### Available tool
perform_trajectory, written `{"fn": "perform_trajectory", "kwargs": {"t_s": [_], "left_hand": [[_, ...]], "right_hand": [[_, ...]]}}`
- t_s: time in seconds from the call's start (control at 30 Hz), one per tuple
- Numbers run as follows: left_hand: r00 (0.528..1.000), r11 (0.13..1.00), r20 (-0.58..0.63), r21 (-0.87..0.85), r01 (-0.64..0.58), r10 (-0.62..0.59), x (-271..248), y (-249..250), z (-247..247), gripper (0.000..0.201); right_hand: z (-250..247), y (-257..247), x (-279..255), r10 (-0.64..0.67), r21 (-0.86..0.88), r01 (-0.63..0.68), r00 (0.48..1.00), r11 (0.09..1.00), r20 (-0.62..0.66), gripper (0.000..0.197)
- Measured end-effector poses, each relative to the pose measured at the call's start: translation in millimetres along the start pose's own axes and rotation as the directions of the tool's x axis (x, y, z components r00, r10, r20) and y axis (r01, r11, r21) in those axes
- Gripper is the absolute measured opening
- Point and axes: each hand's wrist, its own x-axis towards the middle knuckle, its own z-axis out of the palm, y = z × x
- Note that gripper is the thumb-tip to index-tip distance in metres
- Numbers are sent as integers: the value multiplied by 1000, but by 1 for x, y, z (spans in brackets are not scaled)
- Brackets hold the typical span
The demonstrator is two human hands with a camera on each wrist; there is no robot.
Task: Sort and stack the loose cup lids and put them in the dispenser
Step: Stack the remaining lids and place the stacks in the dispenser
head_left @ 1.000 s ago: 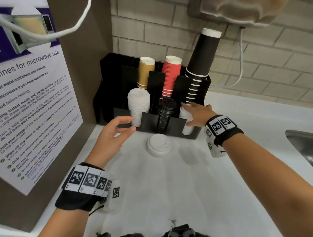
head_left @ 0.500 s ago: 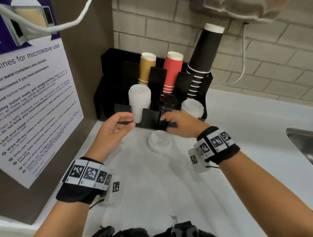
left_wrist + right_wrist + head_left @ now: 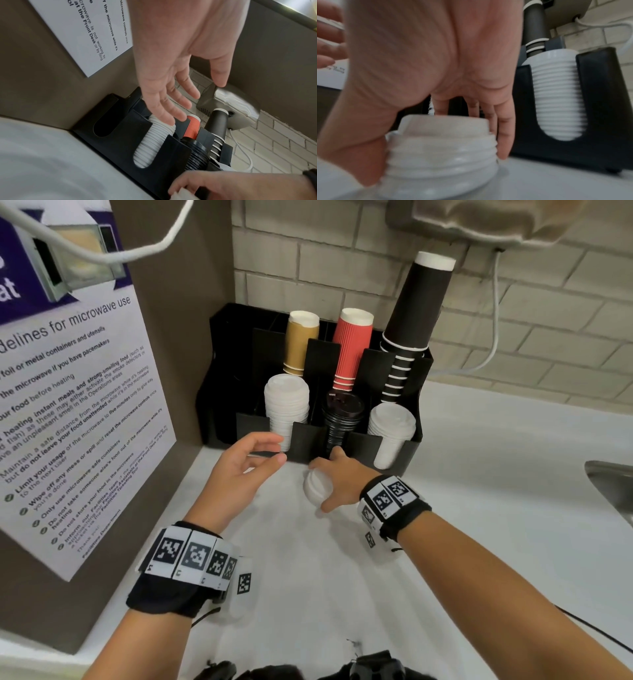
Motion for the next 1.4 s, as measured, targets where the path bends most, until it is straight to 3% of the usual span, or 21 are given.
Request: {"fn": "perform_trajectory", "kwargs": {"t_s": [0.1,0.17,0.23,0.3,0.4,0.47,0.67,0.8,0.9,1.07,1.23,1.4], "left_hand": [[1000,1000,7,3,-10,10,1,1,3,27],[999,1000,39,19,0,-1,0,3,7,44],[994,1000,110,2,20,-20,-2,6,16,77],[984,998,179,-65,2,9,-3,9,26,97],[975,989,203,-133,-68,94,-4,13,37,102],[971,985,197,-137,-107,133,-4,15,40,97],[968,979,185,-149,-140,167,-4,19,48,99],[971,980,159,-112,-163,180,-4,19,55,107],[969,975,142,-120,-185,202,-6,21,59,108],[970,970,87,-109,-217,227,-8,24,64,103],[953,963,138,-61,-263,269,-6,28,58,88],[966,969,84,-56,-241,245,-6,26,64,96]], "right_hand": [[-14,3,-13,-32,161,52,992,986,-122,85],[-24,0,-27,-70,354,155,968,922,-241,79],[-32,-7,-44,-116,535,287,937,795,-330,73],[-36,-18,-62,-137,681,356,925,639,-356,70],[-35,-29,-80,-105,796,386,917,466,-384,67],[-34,-31,-88,-77,818,396,912,416,-402,66],[-31,-27,-99,-63,865,385,920,322,-386,68],[-33,-28,-101,-57,843,383,918,378,-392,70],[-34,-29,-101,-59,860,387,919,333,-390,70],[-34,-29,-100,-59,872,396,916,288,-397,64],[-35,-22,-103,-89,887,408,913,214,-399,57],[-32,-24,-98,-33,882,423,904,209,-426,53]]}}
